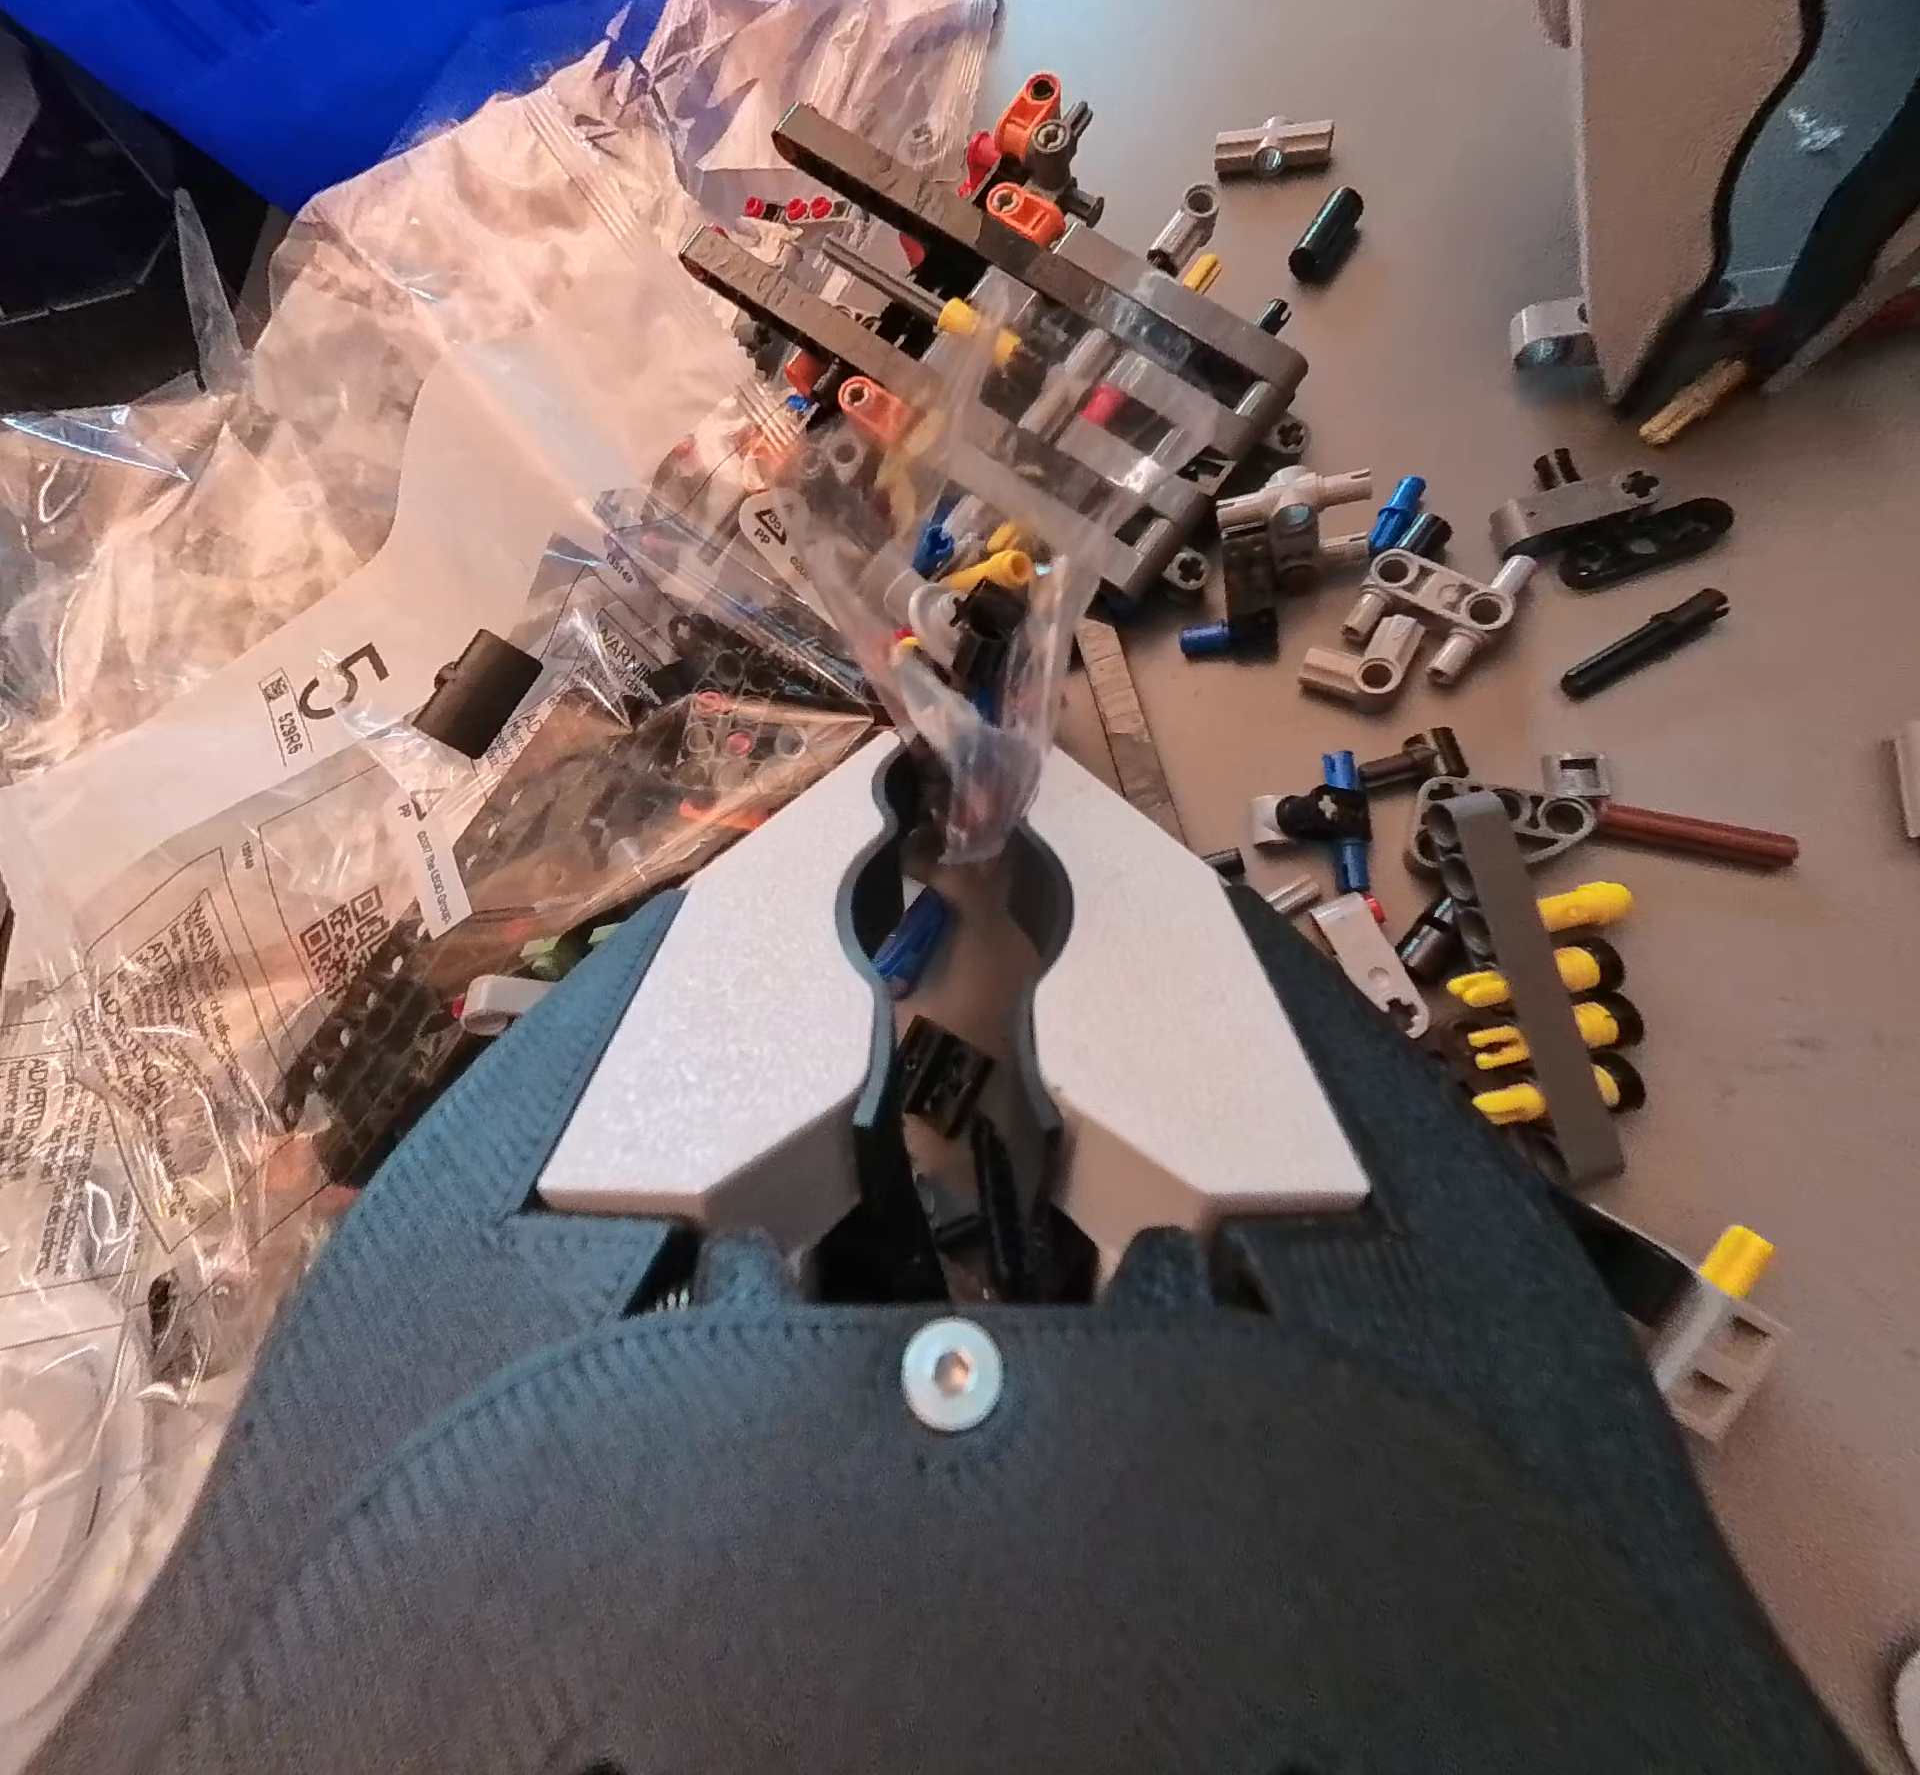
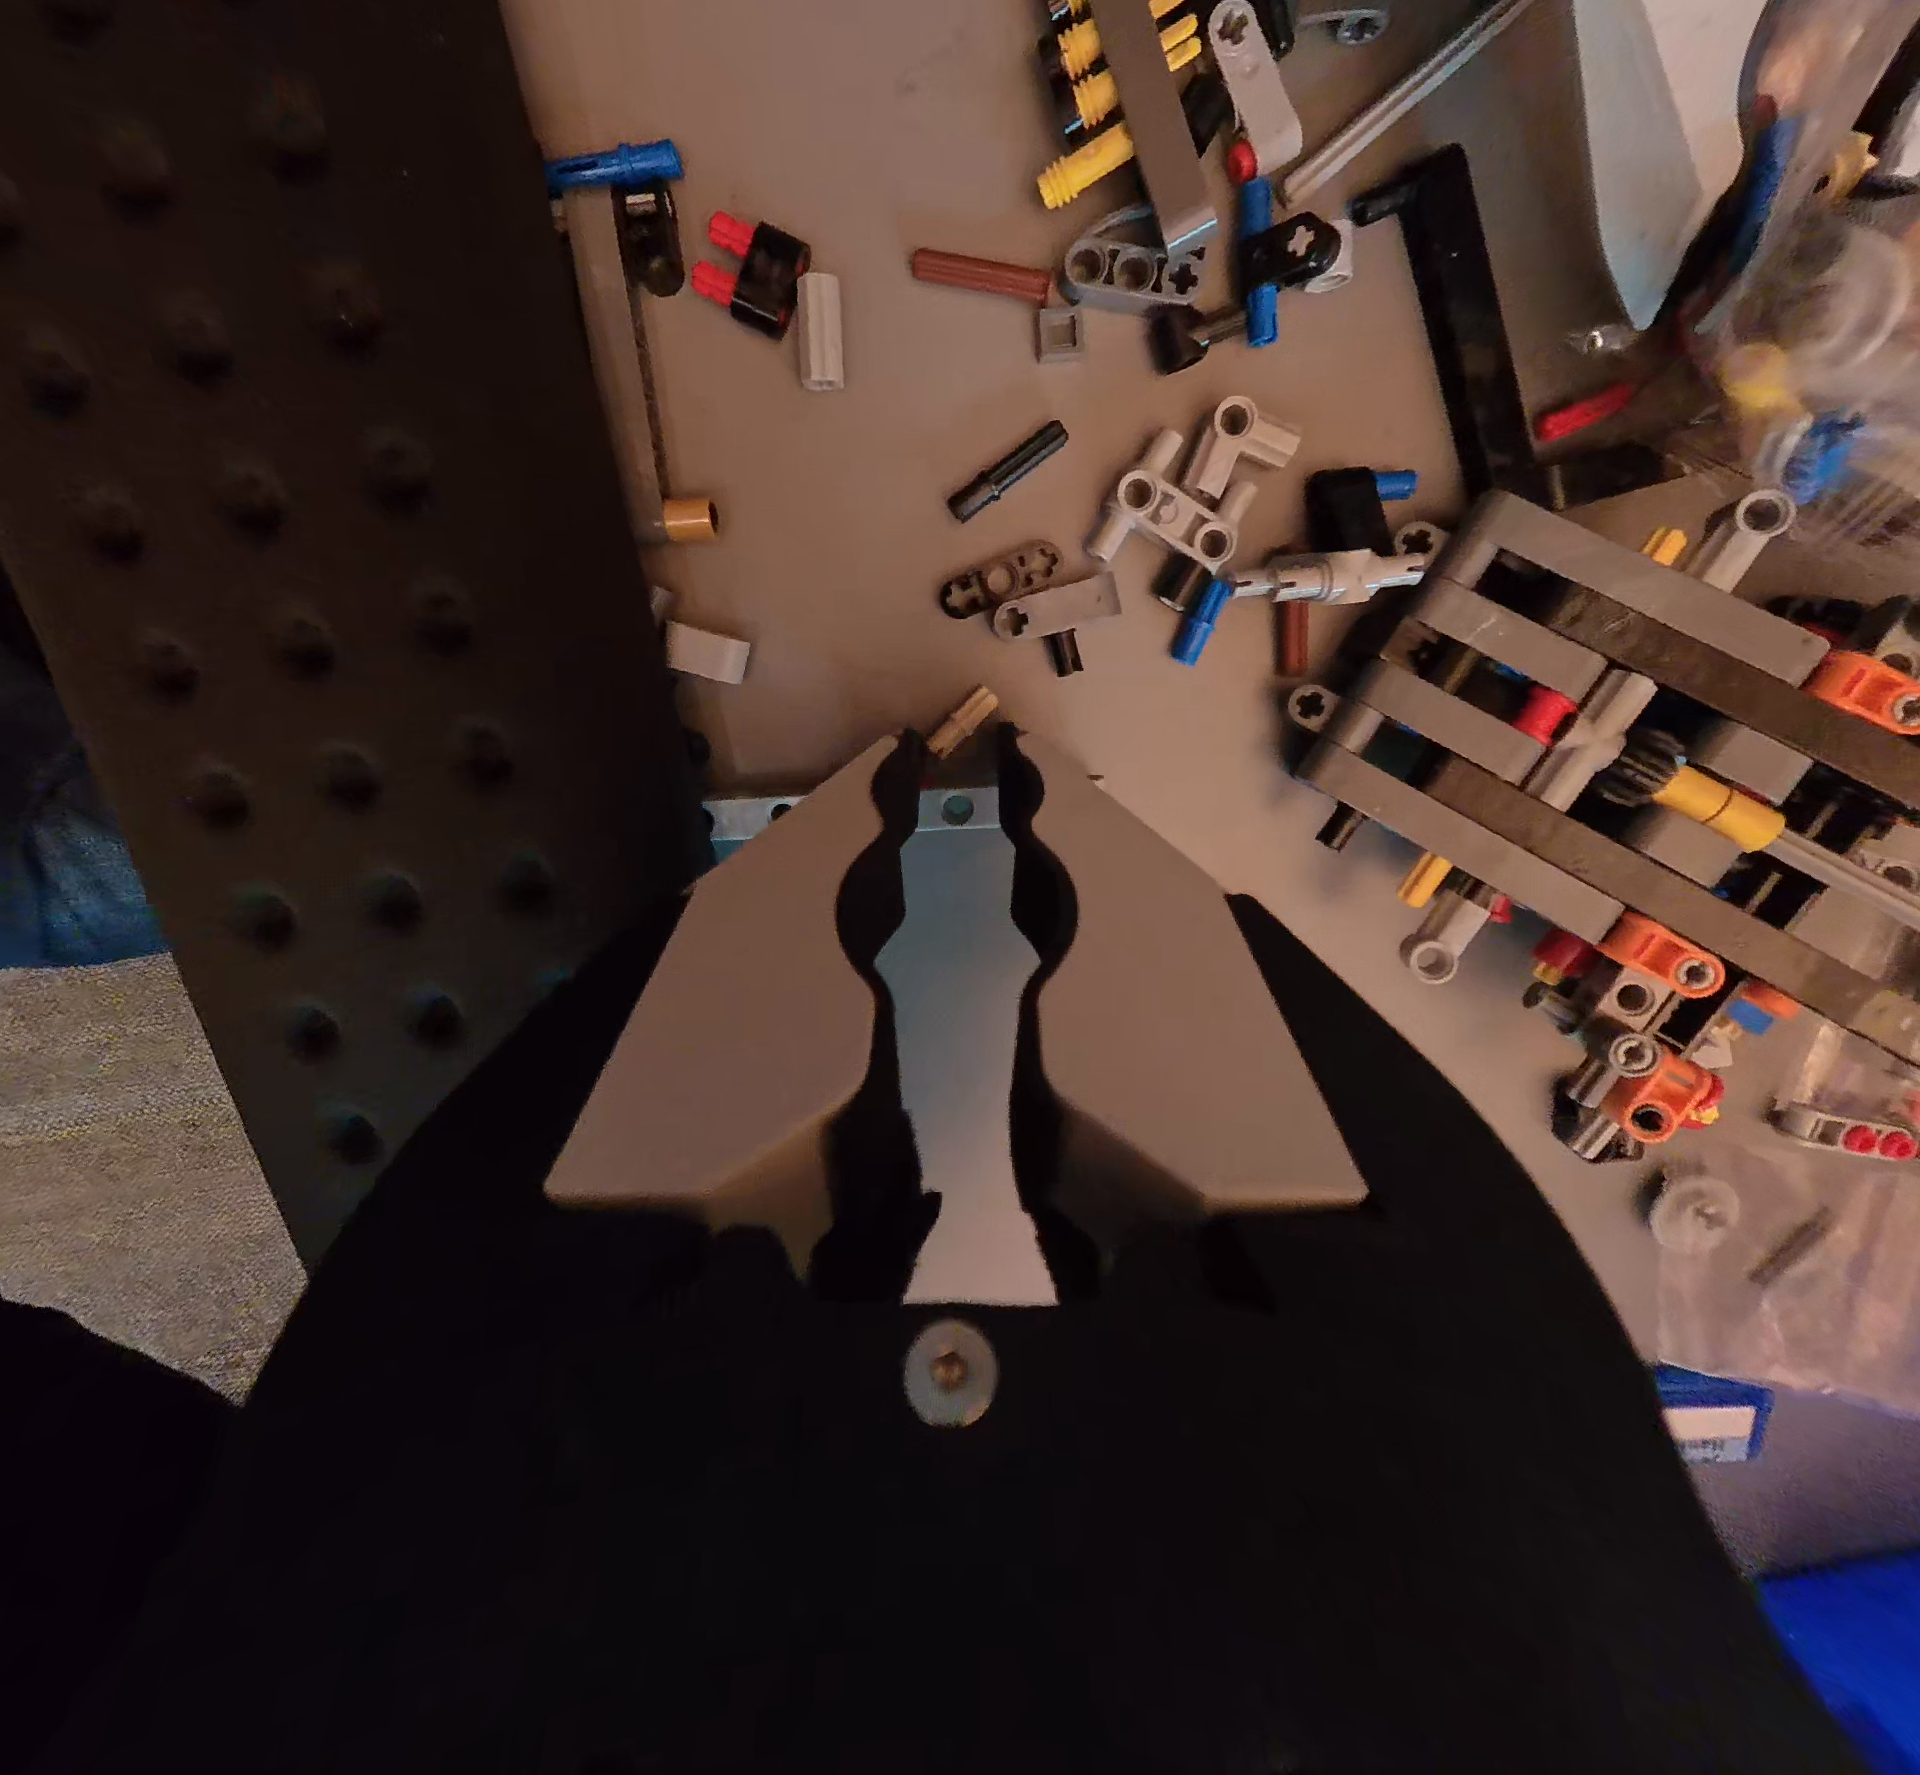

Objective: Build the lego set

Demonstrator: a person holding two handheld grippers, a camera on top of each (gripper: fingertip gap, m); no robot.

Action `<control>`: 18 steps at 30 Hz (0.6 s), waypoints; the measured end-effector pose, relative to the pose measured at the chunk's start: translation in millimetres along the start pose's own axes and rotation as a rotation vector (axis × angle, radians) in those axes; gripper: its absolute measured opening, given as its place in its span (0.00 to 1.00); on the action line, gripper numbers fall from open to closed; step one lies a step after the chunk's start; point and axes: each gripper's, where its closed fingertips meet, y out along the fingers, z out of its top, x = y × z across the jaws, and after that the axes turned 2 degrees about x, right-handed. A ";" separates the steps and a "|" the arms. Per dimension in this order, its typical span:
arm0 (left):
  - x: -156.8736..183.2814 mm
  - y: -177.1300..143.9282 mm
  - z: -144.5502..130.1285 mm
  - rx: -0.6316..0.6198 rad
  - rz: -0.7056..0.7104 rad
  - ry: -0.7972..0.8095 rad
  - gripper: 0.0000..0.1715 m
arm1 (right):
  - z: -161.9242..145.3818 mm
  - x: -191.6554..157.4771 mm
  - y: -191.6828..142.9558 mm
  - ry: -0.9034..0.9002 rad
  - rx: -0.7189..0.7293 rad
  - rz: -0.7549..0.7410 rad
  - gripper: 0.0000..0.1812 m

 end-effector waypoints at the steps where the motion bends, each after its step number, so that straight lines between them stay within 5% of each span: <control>1: 0.0 0.0 0.0 0.000 0.000 0.000 0.07 | -0.2 0.2 0.0 0.001 0.004 0.001 0.07; 18: 1.0 0.6 -0.5 -0.004 -0.004 -0.001 0.07 | 6.5 6.3 2.8 -0.012 0.024 -0.032 0.03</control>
